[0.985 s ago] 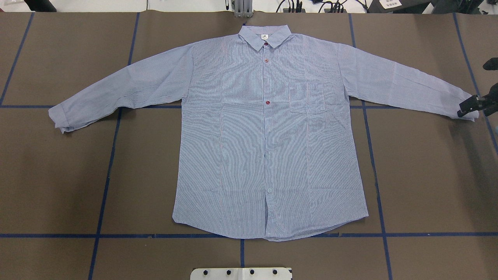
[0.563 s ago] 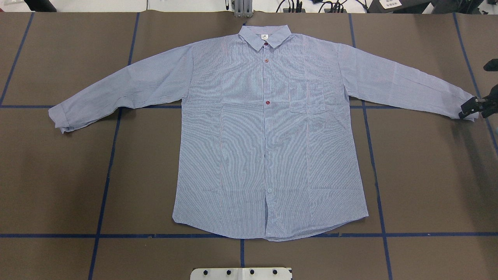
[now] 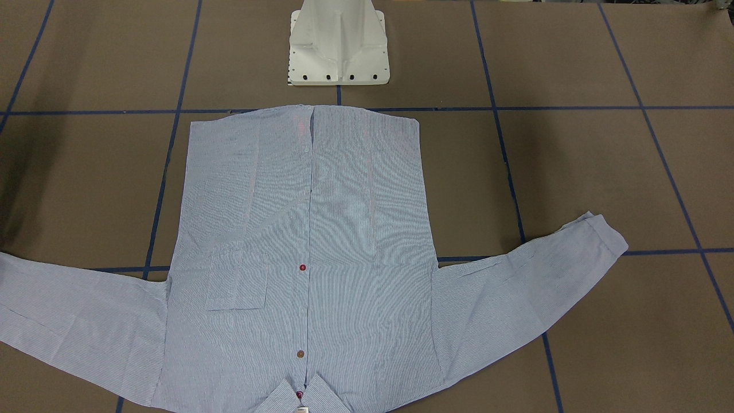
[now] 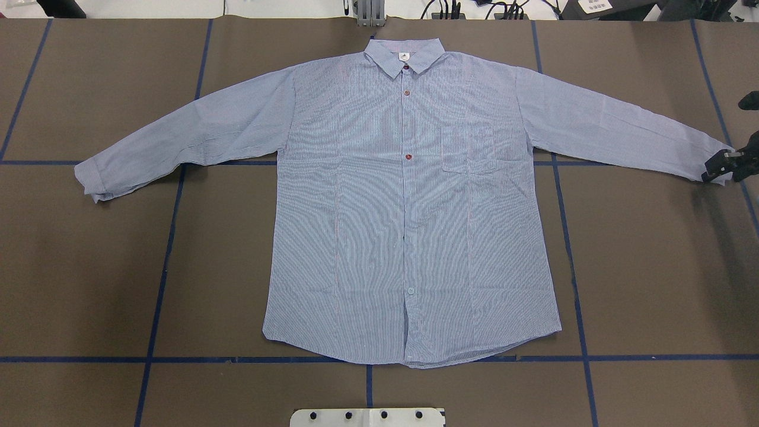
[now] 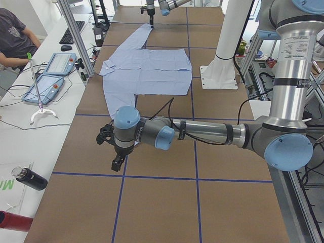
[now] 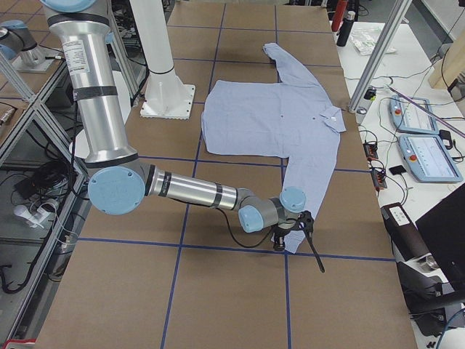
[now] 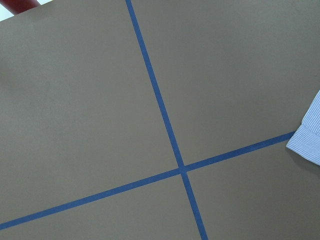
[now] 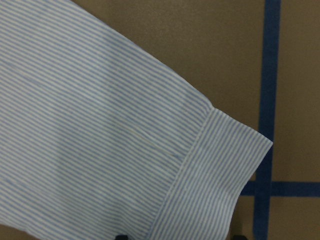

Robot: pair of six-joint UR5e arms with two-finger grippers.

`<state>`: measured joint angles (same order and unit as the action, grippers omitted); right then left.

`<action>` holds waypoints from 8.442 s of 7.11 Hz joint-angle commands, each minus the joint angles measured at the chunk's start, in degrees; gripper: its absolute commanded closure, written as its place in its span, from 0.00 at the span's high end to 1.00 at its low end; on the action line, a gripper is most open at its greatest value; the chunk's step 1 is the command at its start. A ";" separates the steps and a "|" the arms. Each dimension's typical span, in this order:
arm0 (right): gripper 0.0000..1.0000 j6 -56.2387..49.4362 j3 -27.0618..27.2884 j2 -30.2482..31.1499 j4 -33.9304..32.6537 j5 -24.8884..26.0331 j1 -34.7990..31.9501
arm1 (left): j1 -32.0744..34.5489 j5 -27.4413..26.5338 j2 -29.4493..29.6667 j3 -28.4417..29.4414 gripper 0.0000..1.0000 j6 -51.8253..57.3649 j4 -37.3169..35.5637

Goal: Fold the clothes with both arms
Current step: 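Lower the right gripper onto the sleeve cuff and grasp it, then lift the cuff with the right gripper and carry it toward the collar, then drag the sleeve across the shirt body toward the other sleeve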

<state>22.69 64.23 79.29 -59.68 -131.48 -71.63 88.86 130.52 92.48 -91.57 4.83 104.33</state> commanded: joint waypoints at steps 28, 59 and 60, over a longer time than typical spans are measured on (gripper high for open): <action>0.00 10.27 2.09 -46.64 -6.50 19.39 25.63 | 0.18 0.00 -1.34 0.78 1.00 -0.09 0.00; 0.97 43.06 -26.86 -56.08 15.47 42.09 36.47 | 0.18 -0.09 -1.17 0.60 1.00 0.00 0.00; 0.97 43.06 -29.48 -58.52 15.64 42.45 36.56 | 0.18 -0.09 -1.17 0.60 1.00 0.00 0.00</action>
<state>65.79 37.50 23.05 -44.20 -89.65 -35.13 89.03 130.43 91.33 -90.97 4.83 104.33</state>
